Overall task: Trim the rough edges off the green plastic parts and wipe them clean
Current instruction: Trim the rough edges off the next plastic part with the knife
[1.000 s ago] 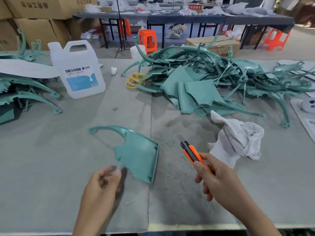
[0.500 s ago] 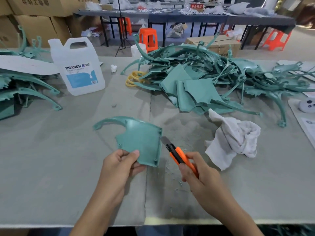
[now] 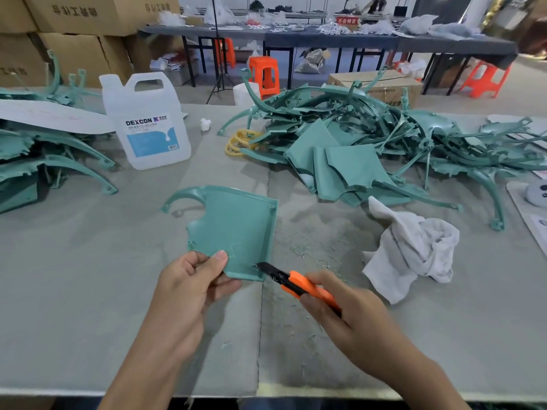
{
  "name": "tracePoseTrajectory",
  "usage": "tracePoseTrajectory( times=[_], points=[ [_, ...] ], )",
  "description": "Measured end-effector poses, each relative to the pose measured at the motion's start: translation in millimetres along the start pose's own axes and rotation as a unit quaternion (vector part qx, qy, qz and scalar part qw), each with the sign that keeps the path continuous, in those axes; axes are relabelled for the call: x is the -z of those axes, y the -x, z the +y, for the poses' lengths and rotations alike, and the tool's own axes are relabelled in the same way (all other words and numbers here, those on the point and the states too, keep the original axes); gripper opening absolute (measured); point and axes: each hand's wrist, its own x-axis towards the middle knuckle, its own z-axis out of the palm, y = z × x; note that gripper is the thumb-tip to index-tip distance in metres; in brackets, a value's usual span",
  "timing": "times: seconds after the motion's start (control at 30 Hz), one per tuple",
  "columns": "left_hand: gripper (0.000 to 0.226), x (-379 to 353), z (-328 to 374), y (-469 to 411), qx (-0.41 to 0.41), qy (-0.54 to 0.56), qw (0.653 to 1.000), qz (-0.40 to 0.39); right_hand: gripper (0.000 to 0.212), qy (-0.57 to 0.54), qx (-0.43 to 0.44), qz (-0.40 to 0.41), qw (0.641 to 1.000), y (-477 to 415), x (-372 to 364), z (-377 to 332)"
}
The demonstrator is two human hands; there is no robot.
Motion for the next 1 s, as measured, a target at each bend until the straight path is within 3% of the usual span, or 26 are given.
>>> tracePoseTrajectory(
  times=[0.23, 0.33, 0.47, 0.63, 0.77, 0.9, 1.0],
  points=[
    [0.016, 16, 14, 22, 0.027, 0.016, 0.996, -0.088, 0.023, 0.070, -0.052, 0.109, 0.990, -51, 36, 23],
    [0.016, 18, 22, 23, 0.000, 0.008, 0.997, -0.079, 0.014, 0.020, -0.047, 0.154, 0.987, -53, 39, 19],
    [0.018, 16, 26, 18, -0.019, 0.025, 0.998, -0.051, 0.024, -0.058, 0.037, 0.104, 0.992, -27, 16, -11],
    [0.015, 14, 23, 15, -0.024, 0.028, 0.999, -0.022, 0.028, -0.039, 0.060, 0.032, 0.997, -10, -3, -20],
    [0.012, 19, 21, 18, -0.011, 0.020, 0.999, -0.042, 0.031, -0.030, 0.043, 0.088, 0.995, -24, 3, -9],
    [0.021, 26, 22, 25, -0.013, -0.001, 0.996, -0.086, 0.015, 0.013, -0.041, 0.148, 0.988, -57, 24, 15],
    [0.018, 27, 25, 24, -0.033, -0.047, 0.994, -0.098, 0.006, -0.103, -0.066, 0.179, 0.976, -66, 29, 19]
  ],
)
